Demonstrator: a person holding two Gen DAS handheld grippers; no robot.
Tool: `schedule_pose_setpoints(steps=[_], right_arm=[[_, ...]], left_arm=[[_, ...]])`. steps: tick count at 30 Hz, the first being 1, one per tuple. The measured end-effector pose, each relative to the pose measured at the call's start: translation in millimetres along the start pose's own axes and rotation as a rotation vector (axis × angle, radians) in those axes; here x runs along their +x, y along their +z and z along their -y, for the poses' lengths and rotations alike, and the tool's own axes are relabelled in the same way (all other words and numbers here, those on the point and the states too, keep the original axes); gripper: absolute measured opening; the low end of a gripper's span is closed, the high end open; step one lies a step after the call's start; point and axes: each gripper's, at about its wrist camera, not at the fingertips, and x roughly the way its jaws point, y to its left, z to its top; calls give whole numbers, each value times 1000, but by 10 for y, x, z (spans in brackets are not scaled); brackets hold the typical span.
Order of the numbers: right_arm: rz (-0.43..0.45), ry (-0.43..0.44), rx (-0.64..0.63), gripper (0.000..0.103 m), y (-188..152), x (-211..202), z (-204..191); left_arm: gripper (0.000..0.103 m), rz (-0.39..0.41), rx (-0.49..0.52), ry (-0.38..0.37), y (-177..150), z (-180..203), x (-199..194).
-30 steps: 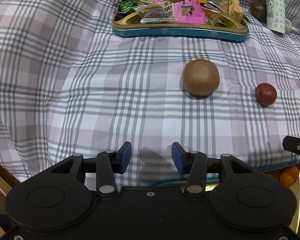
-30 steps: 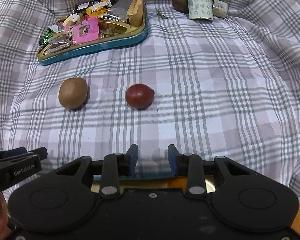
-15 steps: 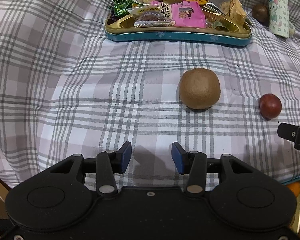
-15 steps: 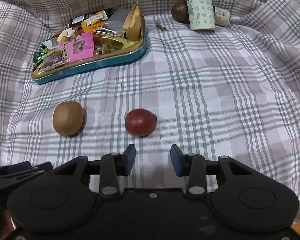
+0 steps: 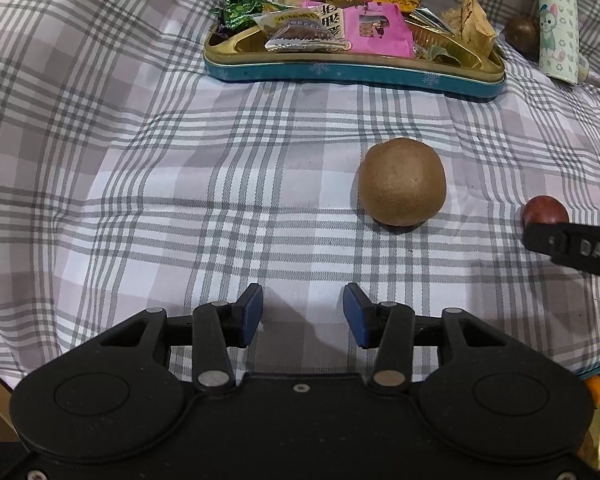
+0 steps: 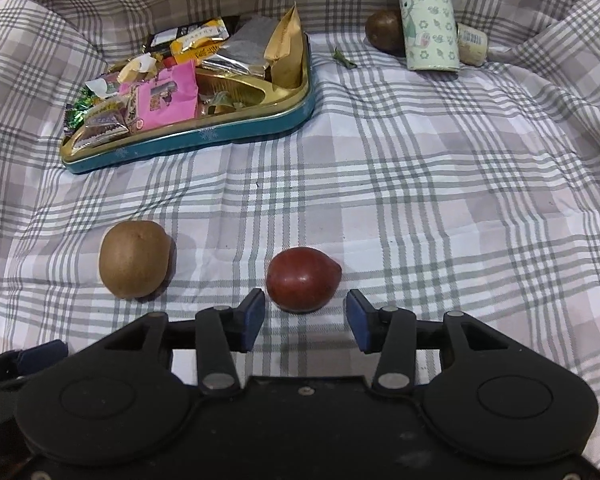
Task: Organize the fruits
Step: 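Grasp the passion fruit with the right gripper while the left gripper grasps the brown kiwi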
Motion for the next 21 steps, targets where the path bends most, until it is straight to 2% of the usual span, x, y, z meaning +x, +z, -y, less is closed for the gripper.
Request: schedule_pose_setpoints(steps=[5,10,15,21], right_arm=[[-16,-6,9,48,44,128,-22],[12,-32,-17,49,59,156,-70],[26,-31,-31,42,20,114,-48],[40,-29,-18,41,-32,24,60]], left_arm=[[55,8,7,2,5,0,-3],[55,19,18,6,-5,20,-16],[54,29,16,-9,-15,9,-48],[54,82,36,-31,-15,43,-169]])
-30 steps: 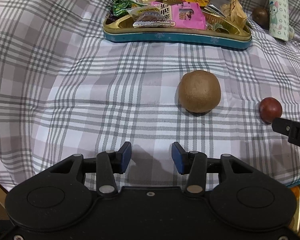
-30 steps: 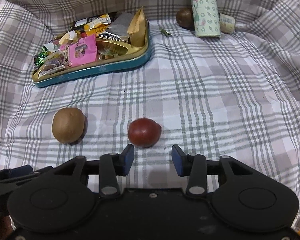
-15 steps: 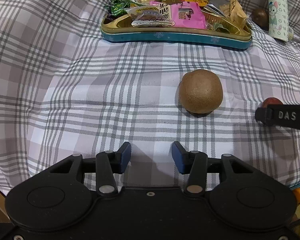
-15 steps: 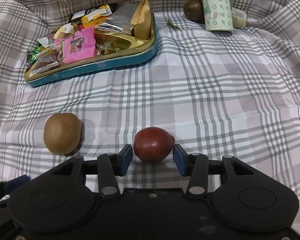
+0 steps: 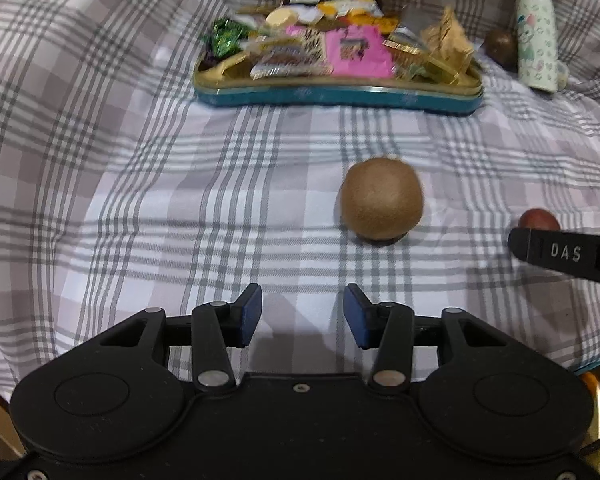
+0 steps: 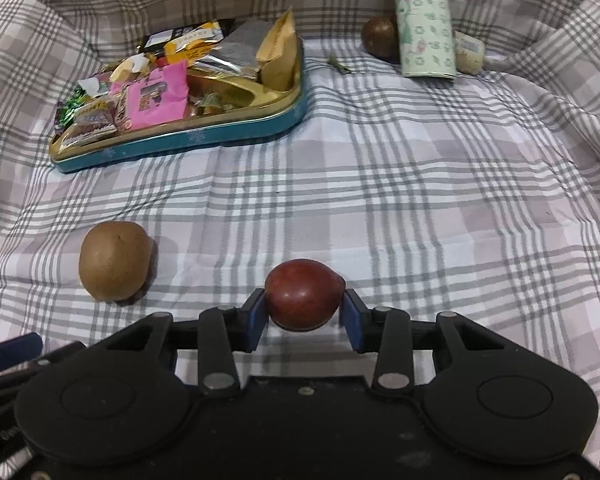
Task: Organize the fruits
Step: 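Grasp the passion fruit with the right gripper while the left gripper grasps the brown kiwi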
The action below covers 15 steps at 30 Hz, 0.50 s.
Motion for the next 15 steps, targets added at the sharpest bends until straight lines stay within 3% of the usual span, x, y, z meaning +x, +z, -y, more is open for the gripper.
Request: schedule_pose_setpoints(steps=[15], right_arm=[[12,-53,46,41,-154,-104,269]], left_arm=[[54,145,87,-70,302,224,-83]])
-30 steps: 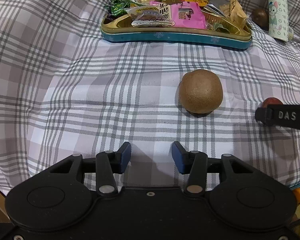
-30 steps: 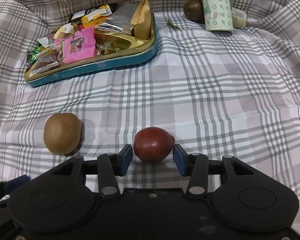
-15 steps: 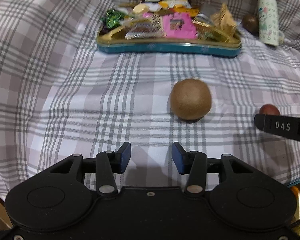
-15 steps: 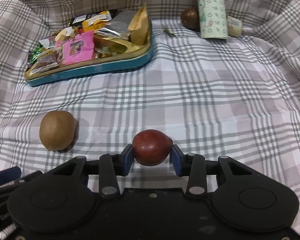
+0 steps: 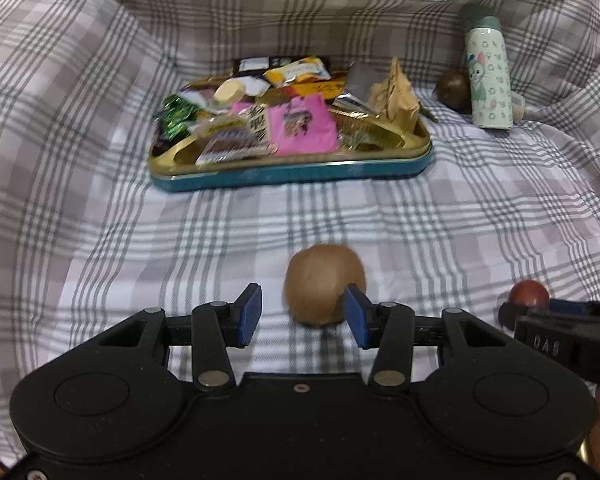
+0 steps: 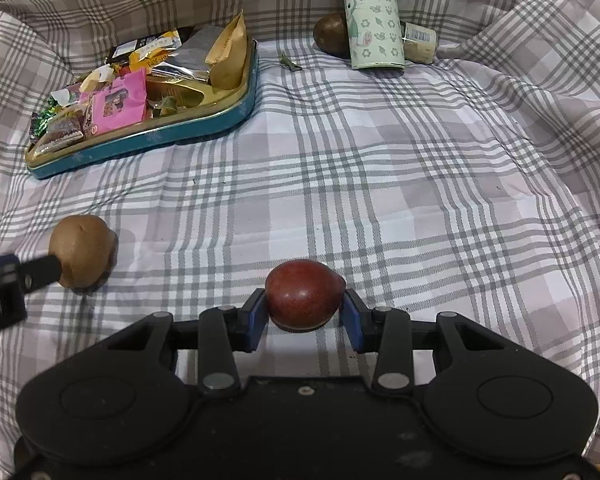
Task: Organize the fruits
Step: 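Grasp the passion fruit with the right gripper while the left gripper grasps the brown kiwi, then carry the passion fruit with the right gripper while the left gripper carries the kiwi over the tray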
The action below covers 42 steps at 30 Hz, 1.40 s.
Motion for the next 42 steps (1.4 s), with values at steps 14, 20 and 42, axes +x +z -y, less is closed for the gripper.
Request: schedule_pose_setpoints(steps=[14,20,42], right_arm=[[39,-19,-31,42,-19,37,-47],[65,-31,-53,45,-34,59,-71],[83,-28,-63,43,-54,28,-79]], left_arm=[[62,-25,-5,-50,91,89,243],[62,-29,6,-62,107,172,332],[59,-111,-20,-43,114,187,480]])
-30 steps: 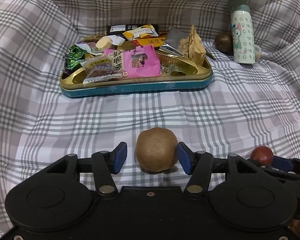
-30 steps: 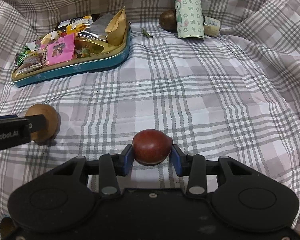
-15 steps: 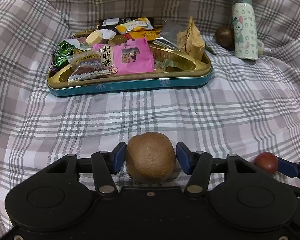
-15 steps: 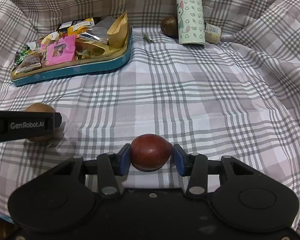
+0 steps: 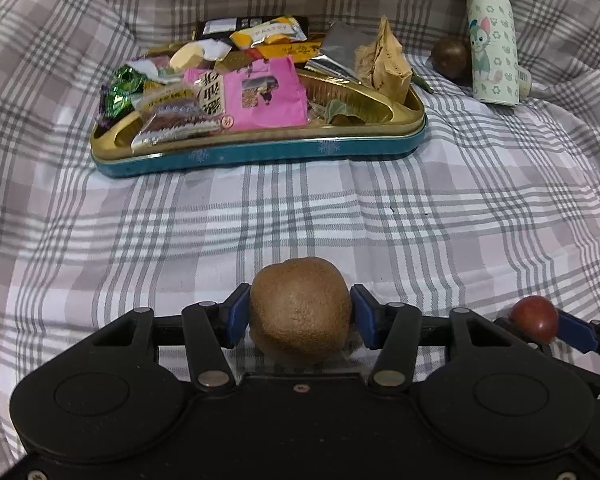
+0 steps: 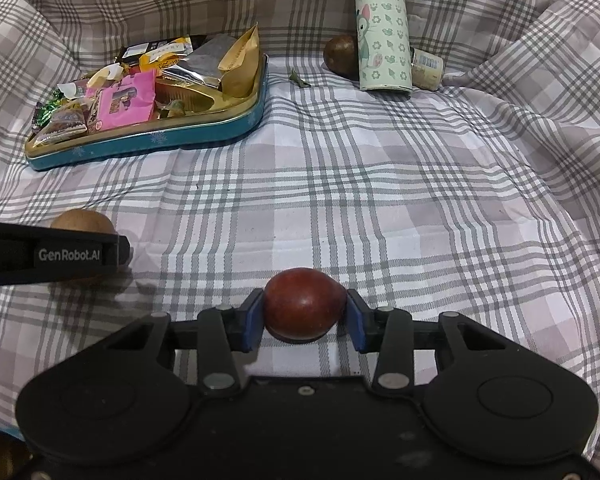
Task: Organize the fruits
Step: 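Carry the passion fruit with the right gripper while the left gripper carries the kiwi over the tray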
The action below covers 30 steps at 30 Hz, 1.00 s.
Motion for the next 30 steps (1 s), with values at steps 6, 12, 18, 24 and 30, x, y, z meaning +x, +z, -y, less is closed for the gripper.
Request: schedule_pose_setpoints(steps=[6,12,18,24,30], right_arm=[[-11,14,21,43,-4,-59,24],[13,11,10,43,-22,-202,-4],[29,28,9,43,-60,-400,-26],[51,48,-1,43,-140,-648,-58],[75,72,-6,42,-302,-964,-80]], left_arm=[[59,-31,-15,-5,-48,-32,-77],[59,-25,-16,6,-118,-58,-213],[59,-11,-16,2,-206,-98,-419],[59,-5,-19,8,-378,-167,-671],[59,-2,-27,16,-615,-246,-941]])
